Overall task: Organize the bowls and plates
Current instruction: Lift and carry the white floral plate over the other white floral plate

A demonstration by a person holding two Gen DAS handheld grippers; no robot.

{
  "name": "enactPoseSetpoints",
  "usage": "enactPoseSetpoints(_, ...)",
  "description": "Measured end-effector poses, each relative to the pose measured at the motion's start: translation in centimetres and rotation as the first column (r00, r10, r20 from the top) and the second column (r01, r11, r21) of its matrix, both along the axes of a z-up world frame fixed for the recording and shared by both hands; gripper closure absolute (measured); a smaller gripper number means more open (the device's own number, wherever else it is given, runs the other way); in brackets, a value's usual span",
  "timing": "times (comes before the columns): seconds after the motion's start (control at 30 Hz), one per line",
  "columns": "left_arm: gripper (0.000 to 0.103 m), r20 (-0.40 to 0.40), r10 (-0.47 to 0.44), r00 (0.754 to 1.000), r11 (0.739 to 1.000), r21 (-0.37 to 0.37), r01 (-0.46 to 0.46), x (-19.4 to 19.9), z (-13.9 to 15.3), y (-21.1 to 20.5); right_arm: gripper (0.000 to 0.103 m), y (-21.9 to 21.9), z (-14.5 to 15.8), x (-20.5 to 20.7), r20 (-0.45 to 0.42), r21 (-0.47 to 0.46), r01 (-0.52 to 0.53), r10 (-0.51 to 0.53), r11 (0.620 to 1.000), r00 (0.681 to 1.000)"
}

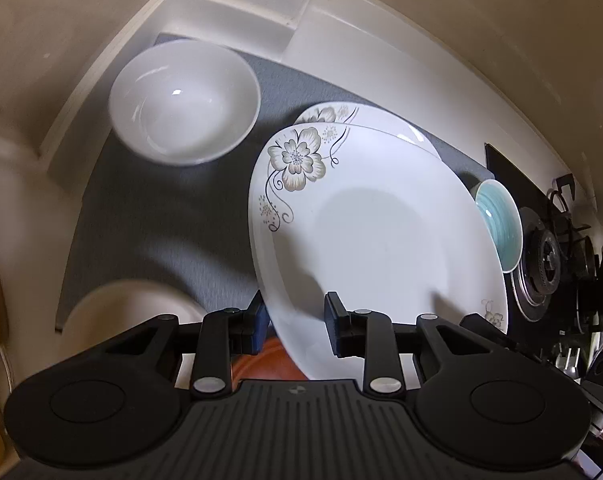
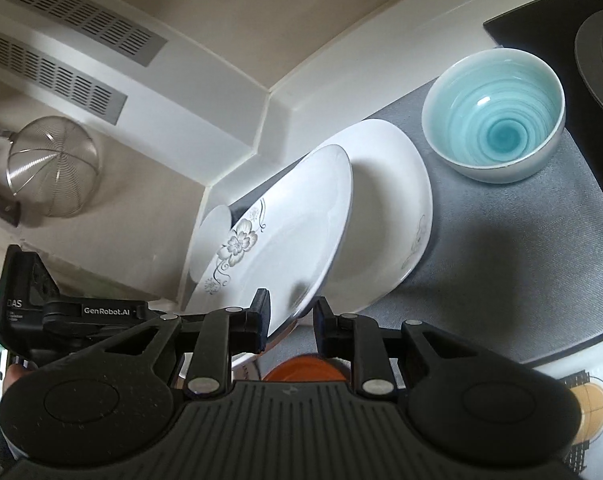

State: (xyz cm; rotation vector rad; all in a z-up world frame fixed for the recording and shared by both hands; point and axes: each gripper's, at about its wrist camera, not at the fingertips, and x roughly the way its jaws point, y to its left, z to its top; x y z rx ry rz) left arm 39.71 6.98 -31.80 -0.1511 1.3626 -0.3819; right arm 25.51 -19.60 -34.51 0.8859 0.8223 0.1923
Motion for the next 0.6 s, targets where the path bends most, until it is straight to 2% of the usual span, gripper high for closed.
enactPoseSetpoints(0.23,0.073,-0.02,-0.031,0.999,1.0,0.0,0.031,1.0,-0.8,-0.3,0.078,-0.6,-0.6,1.9,-0.029,-0.022,0.002,-0.003,1.0,1.0)
enactPoseSetpoints(0.6,0.073,-0.058,-0.026,0.998,1.0,-0.019,0.025,1.8,-2.1,-0.7,0.078,-0.6,-2.3,3.6,-0.08,-0.065,0.032,-0.037,0.997,0.996)
